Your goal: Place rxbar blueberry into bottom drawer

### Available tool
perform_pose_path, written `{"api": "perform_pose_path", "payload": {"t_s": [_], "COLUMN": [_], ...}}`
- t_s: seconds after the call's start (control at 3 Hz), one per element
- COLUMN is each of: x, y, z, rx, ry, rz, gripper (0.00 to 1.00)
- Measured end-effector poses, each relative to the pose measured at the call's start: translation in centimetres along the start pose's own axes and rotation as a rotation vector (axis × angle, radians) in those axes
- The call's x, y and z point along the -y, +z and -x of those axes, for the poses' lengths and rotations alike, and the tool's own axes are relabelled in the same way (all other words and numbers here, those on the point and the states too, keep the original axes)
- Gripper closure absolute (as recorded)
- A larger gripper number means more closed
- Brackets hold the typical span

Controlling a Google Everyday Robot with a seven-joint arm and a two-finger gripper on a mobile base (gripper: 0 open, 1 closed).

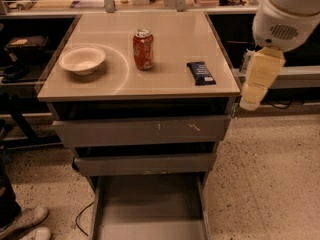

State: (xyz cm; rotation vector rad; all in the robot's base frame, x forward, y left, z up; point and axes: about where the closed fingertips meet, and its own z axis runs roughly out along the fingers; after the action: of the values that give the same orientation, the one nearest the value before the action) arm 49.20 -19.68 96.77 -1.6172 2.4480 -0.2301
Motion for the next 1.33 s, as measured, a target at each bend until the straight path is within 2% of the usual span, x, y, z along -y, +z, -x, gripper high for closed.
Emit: {"api": "perform_pose_path", "payload": {"t_s": [0.33, 0.67, 1.0, 1.33], "x": [4.4, 7.9, 8.9, 9.3], "y": [3.0, 5.5, 5.7, 6.4], "z": [3.0, 5.7, 6.5, 7.4], "rx": [-0.087, -0.116, -0.085, -0.057], "ry": [0.125, 0.195, 0.194, 0.201], "rz": [-0.006, -0.013, -0.037, -0.02], "gripper": [0.0, 0.0, 0.0, 0.0]}}
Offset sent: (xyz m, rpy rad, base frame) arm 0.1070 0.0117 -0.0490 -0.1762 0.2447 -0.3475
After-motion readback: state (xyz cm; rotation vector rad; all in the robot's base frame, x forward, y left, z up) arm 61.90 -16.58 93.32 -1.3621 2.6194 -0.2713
